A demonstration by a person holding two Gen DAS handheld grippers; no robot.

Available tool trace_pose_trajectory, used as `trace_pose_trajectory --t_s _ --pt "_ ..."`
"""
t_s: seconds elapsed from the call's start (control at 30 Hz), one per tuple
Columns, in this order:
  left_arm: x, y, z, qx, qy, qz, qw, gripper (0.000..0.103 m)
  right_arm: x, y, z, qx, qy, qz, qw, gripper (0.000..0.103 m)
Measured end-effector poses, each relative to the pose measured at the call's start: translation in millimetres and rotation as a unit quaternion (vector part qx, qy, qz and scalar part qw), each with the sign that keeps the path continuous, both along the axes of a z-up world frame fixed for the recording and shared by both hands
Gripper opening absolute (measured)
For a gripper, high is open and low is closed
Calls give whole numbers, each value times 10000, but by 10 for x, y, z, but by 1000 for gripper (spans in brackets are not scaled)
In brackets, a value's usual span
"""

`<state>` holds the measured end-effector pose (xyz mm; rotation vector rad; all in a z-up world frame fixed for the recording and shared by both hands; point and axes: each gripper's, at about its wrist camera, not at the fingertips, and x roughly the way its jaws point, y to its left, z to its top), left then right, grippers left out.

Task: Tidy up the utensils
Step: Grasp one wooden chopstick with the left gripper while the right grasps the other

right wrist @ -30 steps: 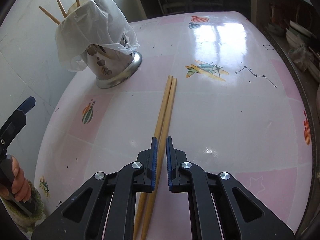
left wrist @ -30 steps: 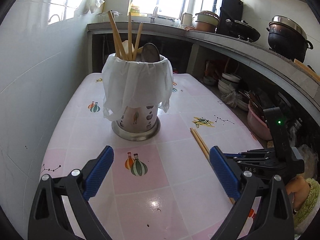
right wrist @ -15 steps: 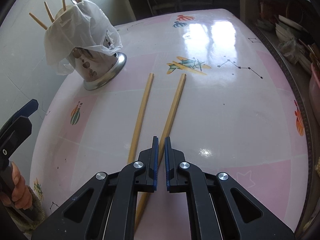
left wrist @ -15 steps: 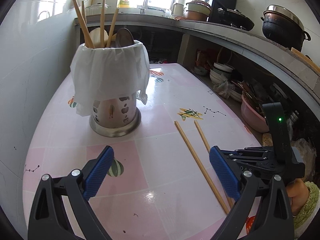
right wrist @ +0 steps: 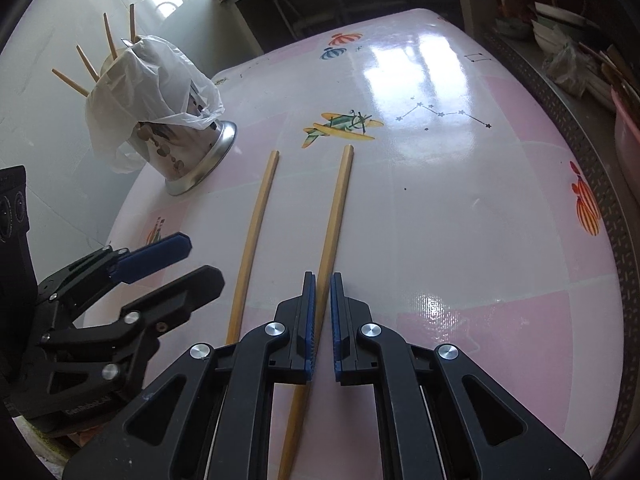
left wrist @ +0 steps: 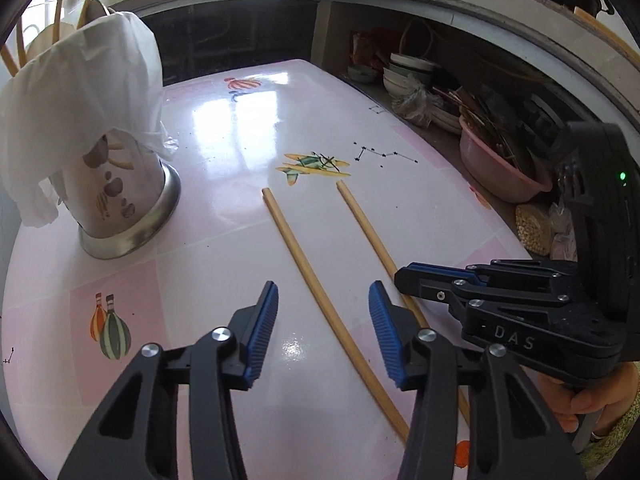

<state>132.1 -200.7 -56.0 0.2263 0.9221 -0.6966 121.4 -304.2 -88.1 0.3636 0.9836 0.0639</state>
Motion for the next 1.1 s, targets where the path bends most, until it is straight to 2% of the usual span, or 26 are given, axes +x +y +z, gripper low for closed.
trace_pose_trajectory --t_s 0.13,0.27,0.37,0.53,0.83,1.1 --pt "0 -114 -150 412 11 -1 9991 22 -5 -10 -8 93 -36 0 10000 6" --pt "-35 -166 -212 682 -199 31 9975 17 -17 -23 -14 156 -67 -4 9999 6" --pt "-49 -167 -218 738 -266 66 9969 16 -17 -27 -16 183 -75 -6 9998 6" --pt "7 -70 -209 673 -187 342 9970 6 -22 -33 -19 248 -48 5 9997 5" --pt "117 457 -176 475 161 1013 9936 6 8 152 -9 254 72 277 9993 4" --pt "-6 1008 -142 421 560 1505 9861 6 -29 388 -23 372 265 697 9965 4"
